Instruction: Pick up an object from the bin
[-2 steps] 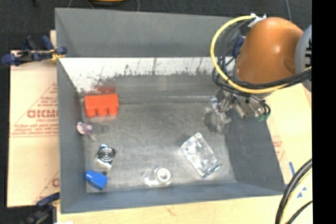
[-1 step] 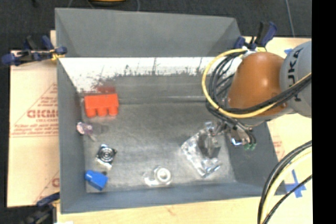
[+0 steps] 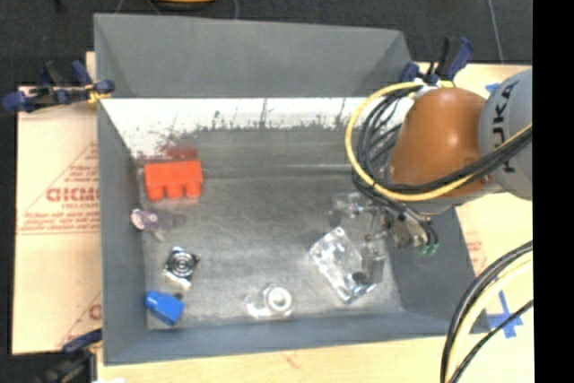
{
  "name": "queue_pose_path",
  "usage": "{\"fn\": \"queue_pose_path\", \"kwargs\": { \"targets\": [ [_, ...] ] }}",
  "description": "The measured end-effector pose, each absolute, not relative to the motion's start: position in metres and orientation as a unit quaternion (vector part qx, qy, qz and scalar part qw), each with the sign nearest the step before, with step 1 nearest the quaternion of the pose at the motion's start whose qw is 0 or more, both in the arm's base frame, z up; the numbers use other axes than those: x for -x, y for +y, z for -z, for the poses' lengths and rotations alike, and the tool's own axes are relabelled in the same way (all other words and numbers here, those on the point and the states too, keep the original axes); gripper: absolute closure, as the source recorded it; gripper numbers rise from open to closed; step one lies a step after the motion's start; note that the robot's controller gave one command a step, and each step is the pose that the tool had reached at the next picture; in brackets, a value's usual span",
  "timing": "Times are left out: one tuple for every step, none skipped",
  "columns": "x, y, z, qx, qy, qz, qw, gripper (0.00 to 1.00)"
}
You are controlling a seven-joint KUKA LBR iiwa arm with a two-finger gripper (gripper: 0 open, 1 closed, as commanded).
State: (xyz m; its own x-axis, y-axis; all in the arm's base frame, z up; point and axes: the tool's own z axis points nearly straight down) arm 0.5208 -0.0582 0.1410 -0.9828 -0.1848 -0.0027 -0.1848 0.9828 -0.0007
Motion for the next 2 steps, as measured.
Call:
{"fn": "queue_pose_path", "kwargs": {
  "targets": [
    [-0.5397, -0.0781, -0.0693, 0.117, 0.993, 0.000, 0.003, 0.00],
    [-0.5413, -0.0769, -0.0733, 0.119, 0.993, 0.001, 0.006, 1.00]
  ]
}}
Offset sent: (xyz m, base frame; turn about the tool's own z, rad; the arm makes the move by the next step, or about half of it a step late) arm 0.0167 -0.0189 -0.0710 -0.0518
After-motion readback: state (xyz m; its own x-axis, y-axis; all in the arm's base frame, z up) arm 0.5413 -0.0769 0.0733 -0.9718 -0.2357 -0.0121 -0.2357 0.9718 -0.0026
